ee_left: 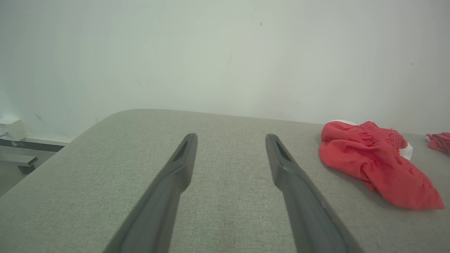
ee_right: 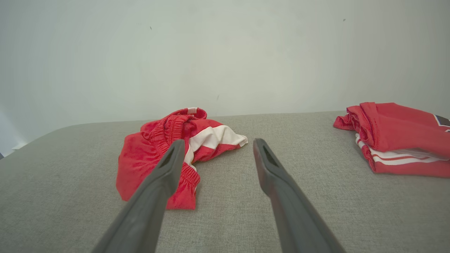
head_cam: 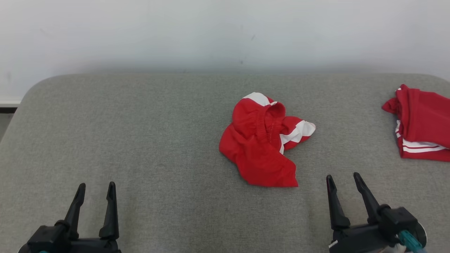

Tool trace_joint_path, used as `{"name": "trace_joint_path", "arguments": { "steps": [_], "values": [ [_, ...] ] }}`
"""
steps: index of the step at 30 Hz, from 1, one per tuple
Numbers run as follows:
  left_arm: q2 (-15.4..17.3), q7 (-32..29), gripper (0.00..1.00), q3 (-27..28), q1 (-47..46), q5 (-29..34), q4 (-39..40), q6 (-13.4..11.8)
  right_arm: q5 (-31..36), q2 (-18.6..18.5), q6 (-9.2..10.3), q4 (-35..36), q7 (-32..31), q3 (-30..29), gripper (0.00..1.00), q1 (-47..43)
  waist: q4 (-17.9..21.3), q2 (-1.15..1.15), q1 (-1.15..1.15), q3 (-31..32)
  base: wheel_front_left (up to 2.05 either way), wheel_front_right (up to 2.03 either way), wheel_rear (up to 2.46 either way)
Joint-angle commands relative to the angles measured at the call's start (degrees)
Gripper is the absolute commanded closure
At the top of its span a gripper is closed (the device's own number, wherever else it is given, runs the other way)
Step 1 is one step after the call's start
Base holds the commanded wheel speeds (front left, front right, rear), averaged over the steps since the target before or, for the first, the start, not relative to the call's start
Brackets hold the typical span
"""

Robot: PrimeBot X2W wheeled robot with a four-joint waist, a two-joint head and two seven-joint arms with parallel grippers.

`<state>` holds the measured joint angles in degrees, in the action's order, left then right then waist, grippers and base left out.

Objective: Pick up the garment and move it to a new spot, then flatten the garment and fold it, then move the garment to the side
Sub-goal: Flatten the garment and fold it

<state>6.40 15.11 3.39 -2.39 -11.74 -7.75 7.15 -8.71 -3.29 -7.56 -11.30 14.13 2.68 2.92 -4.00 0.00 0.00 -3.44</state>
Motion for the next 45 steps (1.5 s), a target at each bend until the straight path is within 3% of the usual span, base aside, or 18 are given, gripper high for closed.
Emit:
{"name": "trace_joint_path", "arguments": {
  "steps": [1,8,18,24,25,26,33,45],
  "values": [
    [-0.14,0.01,0.0,0.0,-0.71,0.29,-0.04,0.28,0.54,-0.79,0.13,-0.68,-0.26,0.38,0.0,1.23,-1.1,0.0,0.0,-0.9,0.0,0.0,0.0],
    [-0.52,0.01,0.0,-0.47,-2.14,-0.31,-0.63,0.19,0.59,-2.85,0.13,-8.57,-1.38,2.59,0.0,8.33,-4.66,0.0,0.0,-3.01,0.0,0.0,0.0],
    [-0.15,0.0,0.0,-2.03,-3.7,-1.25,-1.6,0.27,-1.1,-4.36,0.13,-25.45,-0.44,3.78,0.0,16.9,-9.13,0.0,0.0,-4.96,0.0,0.0,0.0],
    [0.28,0.01,0.0,-2.74,-4.37,-1.67,-1.74,0.28,-3.26,-3.78,0.13,-32.5,0.44,4.11,0.0,19.74,-10.21,0.0,0.0,-5.86,0.0,0.0,0.0],
    [0.37,0.0,0.0,-2.85,-4.43,-1.75,-1.76,0.28,-3.88,-3.48,0.13,-33.52,0.56,4.48,0.36,20.16,-10.29,0.0,0.0,-6.03,0.0,0.0,0.0],
    [0.41,0.01,0.0,-2.89,-4.48,-1.79,-1.75,0.28,-4.23,-3.37,0.13,-34.16,0.68,4.9,0.99,20.66,-10.32,0.0,0.0,-6.09,0.0,0.0,0.0],
    [0.82,0.0,0.0,-2.91,-4.18,-1.59,-2.15,0.29,-5.46,-4.49,0.13,-32.3,1.1,4.94,1.0,21.08,-8.78,0.0,0.0,-5.33,0.0,0.0,0.0],
    [0.16,0.01,0.0,-4.3,-2.62,-1.18,-2.57,0.28,-5.13,-9.42,0.13,-20.83,1.09,-6.53,1.0,14.04,-5.01,0.0,0.0,-1.85,0.0,0.0,0.0]
  ]
}}
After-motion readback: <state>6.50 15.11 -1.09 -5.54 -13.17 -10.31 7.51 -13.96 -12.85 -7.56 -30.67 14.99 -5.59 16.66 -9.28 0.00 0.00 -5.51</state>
